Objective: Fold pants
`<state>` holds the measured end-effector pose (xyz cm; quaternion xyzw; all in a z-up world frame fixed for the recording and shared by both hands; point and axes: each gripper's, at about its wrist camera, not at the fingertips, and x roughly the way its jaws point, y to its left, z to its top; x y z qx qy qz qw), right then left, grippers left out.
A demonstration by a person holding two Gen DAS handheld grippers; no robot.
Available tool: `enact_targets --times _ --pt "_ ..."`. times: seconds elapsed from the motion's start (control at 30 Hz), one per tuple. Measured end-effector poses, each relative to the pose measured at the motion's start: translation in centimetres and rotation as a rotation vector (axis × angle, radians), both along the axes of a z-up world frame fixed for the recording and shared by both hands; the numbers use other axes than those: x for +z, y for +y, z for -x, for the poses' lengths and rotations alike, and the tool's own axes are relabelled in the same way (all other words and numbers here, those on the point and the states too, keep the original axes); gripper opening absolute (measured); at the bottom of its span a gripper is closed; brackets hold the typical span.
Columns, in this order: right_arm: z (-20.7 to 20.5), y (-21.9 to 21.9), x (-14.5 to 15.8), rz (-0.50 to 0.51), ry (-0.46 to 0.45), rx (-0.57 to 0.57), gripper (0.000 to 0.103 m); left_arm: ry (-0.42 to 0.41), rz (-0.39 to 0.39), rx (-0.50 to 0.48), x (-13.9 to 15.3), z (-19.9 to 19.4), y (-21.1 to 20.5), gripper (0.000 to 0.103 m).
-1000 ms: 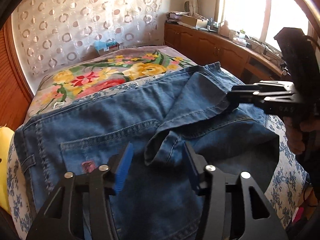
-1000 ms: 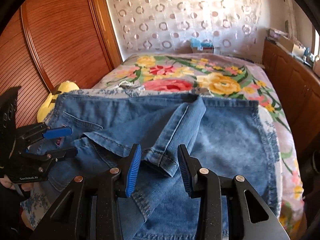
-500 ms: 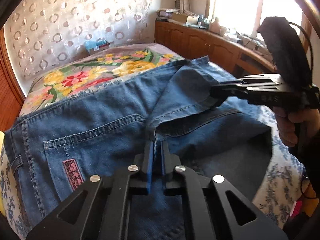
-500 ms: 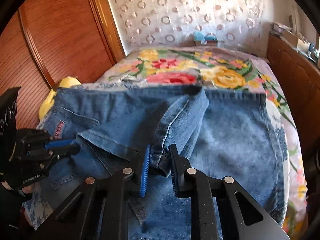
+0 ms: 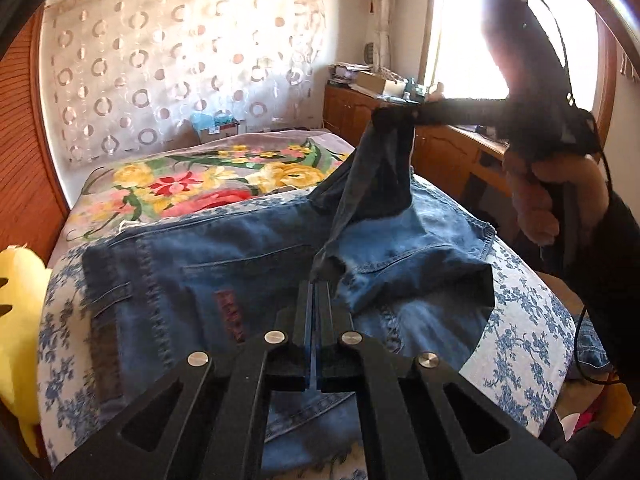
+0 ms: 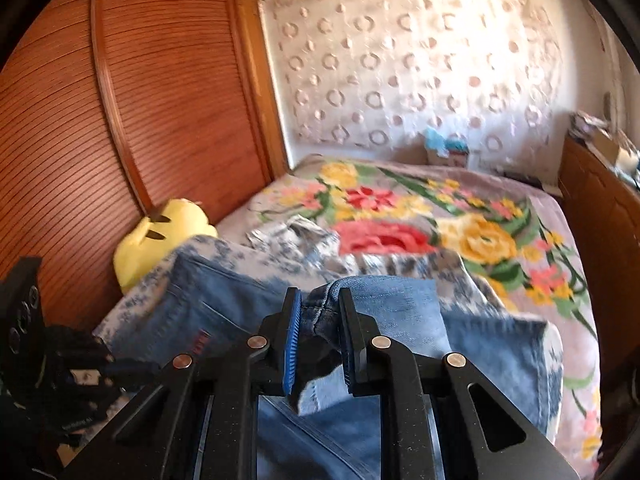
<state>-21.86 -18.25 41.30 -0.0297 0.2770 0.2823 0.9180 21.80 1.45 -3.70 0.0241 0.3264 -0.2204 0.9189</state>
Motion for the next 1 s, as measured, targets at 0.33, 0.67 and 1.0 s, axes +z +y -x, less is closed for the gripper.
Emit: enact_targets --times 0.33,0.67,1.0 --pt "1.8 2.7 0.8 0.075 -0.073 0.043 0.018 0.055 0.026 -0.004 -2.3 -1.0 0.9 0.041" --pt "-1.9 1.9 -1.4 0.09 0.029 -0.013 0.018 0.101 0.02 -0.056 -4.0 -4.7 -2.3 0.042" --pt "-4.9 0.4 -3.3 0.065 0.094 -0.041 0.018 0.161 -0.067 -0.055 -5.5 -9.0 -4.3 0.042"
